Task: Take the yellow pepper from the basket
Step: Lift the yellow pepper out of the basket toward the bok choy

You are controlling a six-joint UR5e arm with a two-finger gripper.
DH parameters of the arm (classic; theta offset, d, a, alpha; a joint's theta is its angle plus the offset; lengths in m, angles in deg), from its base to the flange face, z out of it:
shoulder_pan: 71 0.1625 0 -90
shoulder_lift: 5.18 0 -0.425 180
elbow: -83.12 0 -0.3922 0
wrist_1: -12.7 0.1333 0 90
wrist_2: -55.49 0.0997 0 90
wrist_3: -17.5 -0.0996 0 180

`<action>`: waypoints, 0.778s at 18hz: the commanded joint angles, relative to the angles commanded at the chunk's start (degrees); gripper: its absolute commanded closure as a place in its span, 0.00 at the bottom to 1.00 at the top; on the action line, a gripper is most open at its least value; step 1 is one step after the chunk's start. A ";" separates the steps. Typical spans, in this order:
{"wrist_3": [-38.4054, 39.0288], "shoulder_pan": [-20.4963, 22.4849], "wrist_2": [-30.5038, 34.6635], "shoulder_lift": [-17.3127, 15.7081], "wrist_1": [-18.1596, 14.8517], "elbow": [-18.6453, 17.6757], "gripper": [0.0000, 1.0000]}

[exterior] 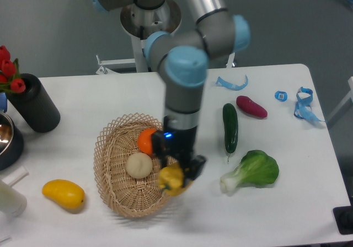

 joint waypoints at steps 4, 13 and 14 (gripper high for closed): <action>0.44 1.94 -0.26 -2.11 0.09 0.70 0.52; 2.11 6.59 -8.26 -2.90 0.09 1.85 0.52; 2.02 6.68 -8.26 -2.90 0.09 1.94 0.52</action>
